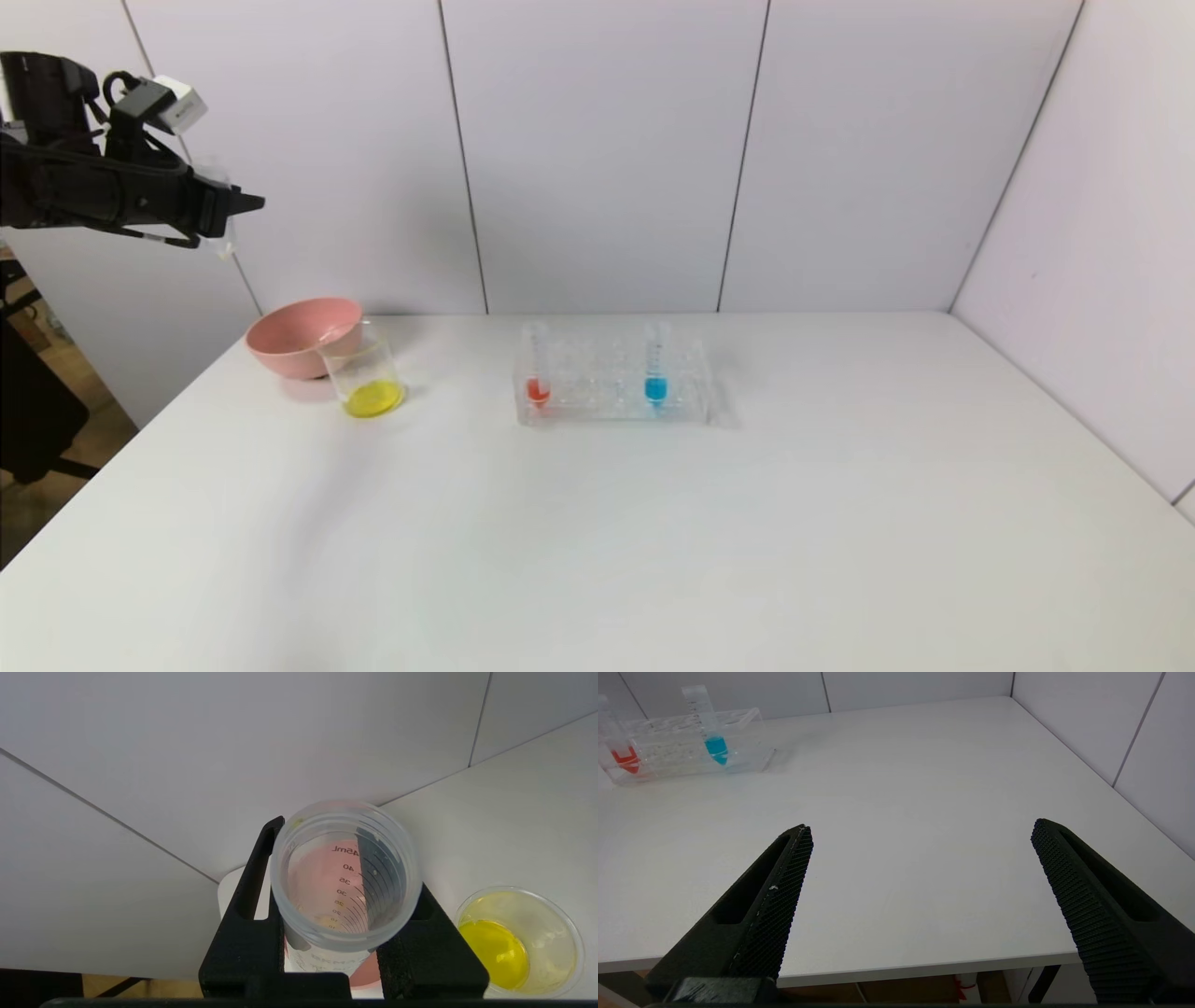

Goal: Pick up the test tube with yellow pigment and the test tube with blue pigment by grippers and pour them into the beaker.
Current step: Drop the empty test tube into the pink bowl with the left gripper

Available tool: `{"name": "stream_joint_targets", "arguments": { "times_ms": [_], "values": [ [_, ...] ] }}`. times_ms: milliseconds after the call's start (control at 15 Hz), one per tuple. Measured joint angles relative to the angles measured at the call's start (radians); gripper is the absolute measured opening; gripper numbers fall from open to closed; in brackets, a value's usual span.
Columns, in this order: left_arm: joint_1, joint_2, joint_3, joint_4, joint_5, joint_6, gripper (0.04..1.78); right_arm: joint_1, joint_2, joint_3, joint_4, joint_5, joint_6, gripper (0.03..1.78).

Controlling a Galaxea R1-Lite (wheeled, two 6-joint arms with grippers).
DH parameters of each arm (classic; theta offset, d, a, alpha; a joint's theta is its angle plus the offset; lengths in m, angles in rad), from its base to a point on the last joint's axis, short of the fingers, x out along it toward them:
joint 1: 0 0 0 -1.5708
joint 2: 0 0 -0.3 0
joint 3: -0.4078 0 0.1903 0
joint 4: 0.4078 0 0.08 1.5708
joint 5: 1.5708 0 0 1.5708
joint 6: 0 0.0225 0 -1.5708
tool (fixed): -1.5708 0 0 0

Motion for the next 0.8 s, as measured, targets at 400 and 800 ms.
{"name": "stream_joint_targets", "arguments": {
  "times_ms": [400, 800],
  "values": [
    [0.007, 0.103, -0.001, -0.087, -0.080, -0.046, 0.54, 0.000, 0.000, 0.000, 0.000, 0.000, 0.000, 1.71],
    [0.001, 0.138, 0.037, -0.272, -0.083, -0.192, 0.54, 0.000, 0.000, 0.000, 0.000, 0.000, 0.000, 1.71]
  ]
}}
